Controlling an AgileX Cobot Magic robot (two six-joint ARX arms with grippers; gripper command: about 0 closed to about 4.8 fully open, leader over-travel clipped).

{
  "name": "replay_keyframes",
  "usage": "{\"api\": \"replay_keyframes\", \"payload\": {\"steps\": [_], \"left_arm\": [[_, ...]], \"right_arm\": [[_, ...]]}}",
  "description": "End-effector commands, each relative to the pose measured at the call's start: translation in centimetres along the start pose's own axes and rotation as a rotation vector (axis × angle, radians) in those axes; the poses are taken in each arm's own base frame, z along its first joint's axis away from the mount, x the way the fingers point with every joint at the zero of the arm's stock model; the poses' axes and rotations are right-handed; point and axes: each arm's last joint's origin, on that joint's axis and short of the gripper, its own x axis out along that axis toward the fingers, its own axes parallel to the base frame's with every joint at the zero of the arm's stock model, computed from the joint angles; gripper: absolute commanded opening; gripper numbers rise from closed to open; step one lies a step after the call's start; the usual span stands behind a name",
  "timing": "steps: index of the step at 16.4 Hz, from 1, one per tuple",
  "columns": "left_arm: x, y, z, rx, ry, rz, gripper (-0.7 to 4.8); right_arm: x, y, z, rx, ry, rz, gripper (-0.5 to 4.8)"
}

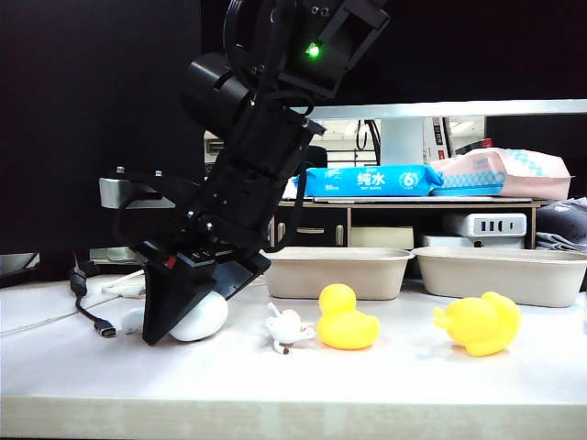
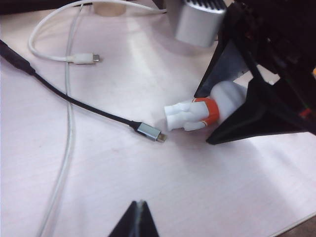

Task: Put the dolls with similar colors into the same paper box, while dolls with different colors go into separate paper boxes.

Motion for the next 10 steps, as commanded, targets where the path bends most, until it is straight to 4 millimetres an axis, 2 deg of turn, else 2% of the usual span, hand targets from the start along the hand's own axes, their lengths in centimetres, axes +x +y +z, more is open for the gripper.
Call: {"api": "replay_keyframes", "payload": {"steps": [1, 3, 7, 10], "left_arm": [[0.0, 0.0, 0.1, 0.004, -0.013, 0.001, -0.05], [0.0, 0.0, 0.1, 0.004, -0.012, 0.001, -0.05], [0.0, 0.0, 0.1, 0.004, -0.012, 0.0, -0.05], [0.0, 0.0, 0.1, 0.004, -0.012, -0.001, -0.05]], "right_arm": [[-0.2, -0.1, 0.4, -0.003, -0.018, -0.021, 1.12], [-0.7, -0.5, 1.3, 0.021, -0.041, -0.051, 1.12], [-3.3, -1.8, 4.1, 0.036, -0.081, -0.173, 1.12], [-5.0, -3.4, 4.9, 0.064, -0.062, -0.28, 1.12]]}}
